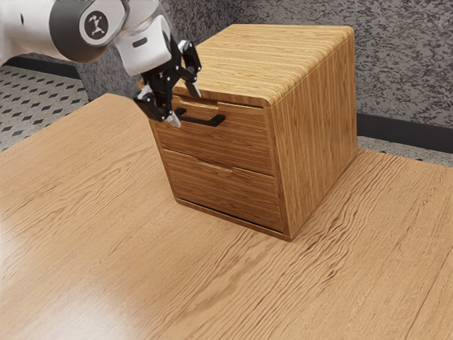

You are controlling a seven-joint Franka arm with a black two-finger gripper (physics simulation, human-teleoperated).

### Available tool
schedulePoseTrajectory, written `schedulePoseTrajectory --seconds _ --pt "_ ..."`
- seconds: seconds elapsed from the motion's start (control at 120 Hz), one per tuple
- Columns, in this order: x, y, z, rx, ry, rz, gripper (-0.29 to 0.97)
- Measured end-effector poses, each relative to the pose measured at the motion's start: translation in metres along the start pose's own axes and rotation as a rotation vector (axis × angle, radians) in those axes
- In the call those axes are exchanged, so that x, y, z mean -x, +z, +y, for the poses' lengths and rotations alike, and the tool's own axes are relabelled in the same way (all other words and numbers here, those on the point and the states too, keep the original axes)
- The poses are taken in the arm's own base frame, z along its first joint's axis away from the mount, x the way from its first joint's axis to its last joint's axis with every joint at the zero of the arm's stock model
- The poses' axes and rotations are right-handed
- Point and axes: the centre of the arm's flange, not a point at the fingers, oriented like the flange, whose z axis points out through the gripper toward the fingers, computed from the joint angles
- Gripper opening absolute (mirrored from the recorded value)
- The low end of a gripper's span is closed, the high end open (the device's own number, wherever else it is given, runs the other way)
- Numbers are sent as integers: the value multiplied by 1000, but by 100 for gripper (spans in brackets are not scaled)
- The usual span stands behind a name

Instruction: Pull the drawer handle with one arm to open the drawer

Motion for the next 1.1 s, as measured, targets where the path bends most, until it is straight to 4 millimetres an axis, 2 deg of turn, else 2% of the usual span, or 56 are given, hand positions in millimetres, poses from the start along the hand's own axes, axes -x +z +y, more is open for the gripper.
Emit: schedulePoseTrajectory --seconds 0.167,0.308,0.542,0.767,0.967,1.033,1.1 --pt "-8 12 -4 9 11 2 45" --pt "-3 16 -5 14 4 -1 45" --pt "2 38 -8 46 -6 -7 45" --pt "2 43 -7 58 -6 -9 45" --pt "14 51 -4 74 -25 -18 45" --pt "16 53 -3 80 -27 -19 51" --pt "18 56 -2 85 -31 -21 51"
